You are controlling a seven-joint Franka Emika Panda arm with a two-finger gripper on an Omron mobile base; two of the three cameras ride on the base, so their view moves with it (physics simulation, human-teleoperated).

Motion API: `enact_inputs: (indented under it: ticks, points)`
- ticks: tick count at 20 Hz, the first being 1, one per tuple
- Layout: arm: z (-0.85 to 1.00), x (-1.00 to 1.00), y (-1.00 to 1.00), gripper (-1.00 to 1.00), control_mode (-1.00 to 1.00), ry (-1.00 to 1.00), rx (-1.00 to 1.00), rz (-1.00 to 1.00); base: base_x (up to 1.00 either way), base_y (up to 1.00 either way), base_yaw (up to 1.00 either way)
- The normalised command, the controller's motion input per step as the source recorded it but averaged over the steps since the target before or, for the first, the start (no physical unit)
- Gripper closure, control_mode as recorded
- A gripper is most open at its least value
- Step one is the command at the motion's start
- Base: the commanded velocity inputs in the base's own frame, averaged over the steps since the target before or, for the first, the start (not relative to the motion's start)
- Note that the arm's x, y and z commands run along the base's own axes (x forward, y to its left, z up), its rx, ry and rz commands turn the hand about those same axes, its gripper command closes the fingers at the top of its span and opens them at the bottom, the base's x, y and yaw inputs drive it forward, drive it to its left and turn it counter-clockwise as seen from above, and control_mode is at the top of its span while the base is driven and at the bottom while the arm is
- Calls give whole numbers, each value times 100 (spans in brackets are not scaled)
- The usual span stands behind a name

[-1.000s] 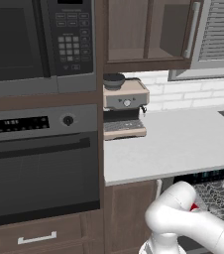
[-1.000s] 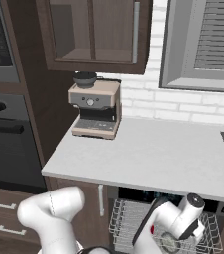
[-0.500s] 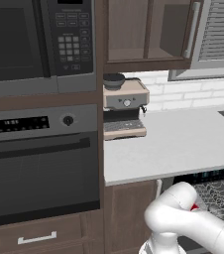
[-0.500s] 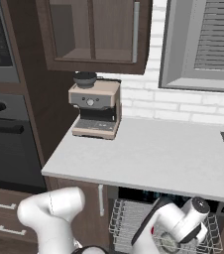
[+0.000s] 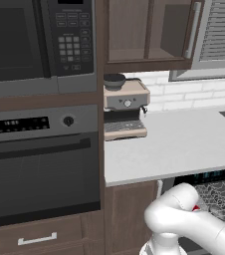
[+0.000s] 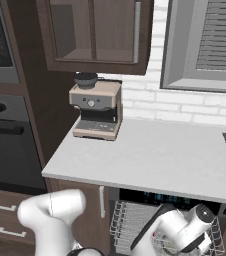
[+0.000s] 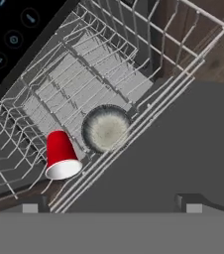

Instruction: Pick up the cup and bowl from the counter, place them in the dishwasher, and close the dishwasher door.

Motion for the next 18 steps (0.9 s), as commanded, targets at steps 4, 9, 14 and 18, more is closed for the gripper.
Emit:
enact_inputs:
  ticks: [4, 9, 14, 18]
  points:
    - [8, -60, -1, -100, -100, 0, 7, -31, 0, 0, 0]
    - [1, -95, 8, -100, -100, -1, 6, -40, 0, 0, 0]
    - [-1, -83, 50, -100, -100, -1, 0, -40, 0, 0, 0]
    - [0, -37, 80, -100, -100, 0, 0, -35, 0, 0, 0]
